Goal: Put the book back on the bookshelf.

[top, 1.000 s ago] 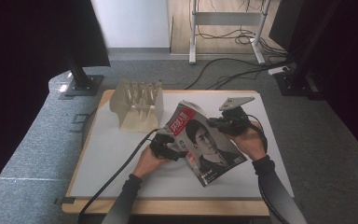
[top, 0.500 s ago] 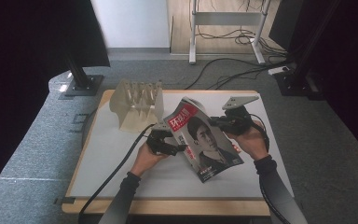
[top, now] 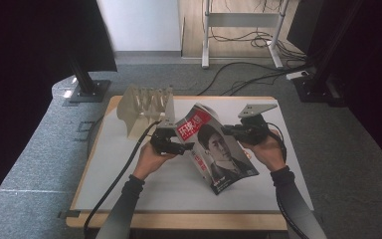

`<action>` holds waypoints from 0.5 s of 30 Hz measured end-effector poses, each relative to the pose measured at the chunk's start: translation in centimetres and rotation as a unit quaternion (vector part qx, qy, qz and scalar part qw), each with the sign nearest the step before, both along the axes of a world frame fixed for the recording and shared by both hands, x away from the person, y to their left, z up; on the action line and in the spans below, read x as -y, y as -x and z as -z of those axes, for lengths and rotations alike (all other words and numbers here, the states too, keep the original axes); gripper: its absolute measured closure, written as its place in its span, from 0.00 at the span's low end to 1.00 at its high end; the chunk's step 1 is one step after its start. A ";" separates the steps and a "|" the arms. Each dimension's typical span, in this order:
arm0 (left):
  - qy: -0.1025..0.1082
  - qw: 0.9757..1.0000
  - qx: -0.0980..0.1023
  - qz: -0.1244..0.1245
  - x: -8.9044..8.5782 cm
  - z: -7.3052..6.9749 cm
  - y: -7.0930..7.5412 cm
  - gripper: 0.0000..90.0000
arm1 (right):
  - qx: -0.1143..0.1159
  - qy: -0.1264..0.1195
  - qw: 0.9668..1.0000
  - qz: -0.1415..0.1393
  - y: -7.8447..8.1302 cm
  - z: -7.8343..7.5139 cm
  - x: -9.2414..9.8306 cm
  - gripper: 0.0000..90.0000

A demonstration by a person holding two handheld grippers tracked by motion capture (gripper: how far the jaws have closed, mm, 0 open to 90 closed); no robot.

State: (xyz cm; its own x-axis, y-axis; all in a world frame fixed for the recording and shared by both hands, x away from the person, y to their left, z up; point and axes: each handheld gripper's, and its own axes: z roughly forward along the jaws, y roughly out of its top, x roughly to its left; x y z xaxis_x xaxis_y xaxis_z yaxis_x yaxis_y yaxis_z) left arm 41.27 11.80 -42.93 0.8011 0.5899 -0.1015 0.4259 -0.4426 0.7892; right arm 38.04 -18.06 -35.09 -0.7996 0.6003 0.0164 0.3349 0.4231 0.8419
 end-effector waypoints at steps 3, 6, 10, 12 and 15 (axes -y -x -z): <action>-0.017 1.000 -0.007 -0.011 -0.2 -0.6 -0.1 0.45 | 0.001 -0.001 1.000 -0.002 0.0 0.0 0.0 0.96; -0.036 0.999 -0.014 -0.011 -0.3 -1.2 -0.1 0.55 | 0.000 0.000 1.000 -0.001 -0.1 0.1 0.0 0.96; -0.039 0.999 -0.023 -0.005 -0.2 -2.0 0.0 0.62 | 0.000 0.005 1.000 0.001 -0.3 0.3 0.0 0.96; -0.038 0.999 -0.028 -0.004 -0.2 -2.3 0.1 0.65 | 0.001 0.009 1.000 0.005 -0.5 0.4 0.0 0.96; -0.022 0.999 -0.036 -0.007 -0.4 -3.1 -0.1 0.73 | 0.005 0.012 1.000 0.010 -0.6 0.5 0.1 0.96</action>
State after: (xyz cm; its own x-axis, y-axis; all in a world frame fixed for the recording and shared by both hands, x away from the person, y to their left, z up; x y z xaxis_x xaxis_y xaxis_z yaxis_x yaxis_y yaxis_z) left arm 41.35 12.24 -39.79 0.7843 0.6059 -0.1334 0.4878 -0.4694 0.7360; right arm 38.60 -18.11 -35.56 -0.7880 0.6156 -0.0060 0.3349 0.4369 0.8348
